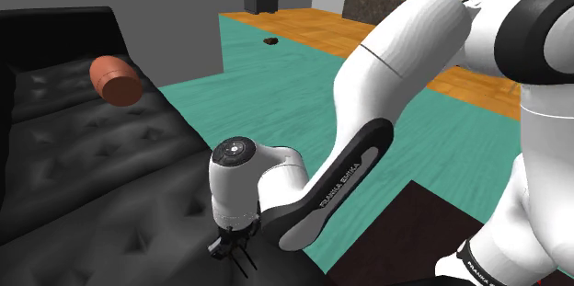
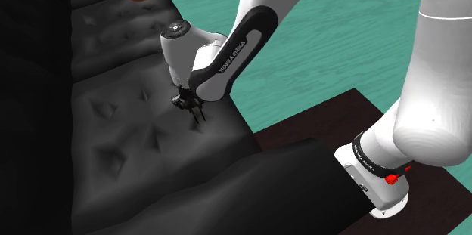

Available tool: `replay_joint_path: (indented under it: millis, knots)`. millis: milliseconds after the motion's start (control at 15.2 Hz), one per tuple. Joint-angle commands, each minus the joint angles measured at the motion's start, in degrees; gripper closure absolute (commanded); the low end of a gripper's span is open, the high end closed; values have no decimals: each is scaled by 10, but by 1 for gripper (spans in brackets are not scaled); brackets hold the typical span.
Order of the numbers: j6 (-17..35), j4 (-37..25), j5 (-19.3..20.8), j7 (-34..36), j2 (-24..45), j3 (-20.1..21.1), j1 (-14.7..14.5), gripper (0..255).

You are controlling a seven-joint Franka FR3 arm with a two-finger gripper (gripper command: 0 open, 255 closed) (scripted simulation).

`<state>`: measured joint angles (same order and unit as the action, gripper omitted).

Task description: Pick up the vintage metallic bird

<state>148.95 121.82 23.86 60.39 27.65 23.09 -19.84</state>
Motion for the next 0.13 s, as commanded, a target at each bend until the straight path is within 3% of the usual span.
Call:
replay_joint_path:
  millis: [0, 66]
  knots:
    - [-6, 1, -6, -4, -8, 5, 4, 255]
    - [-6, 1, -6, -4, -8, 5, 4, 255]
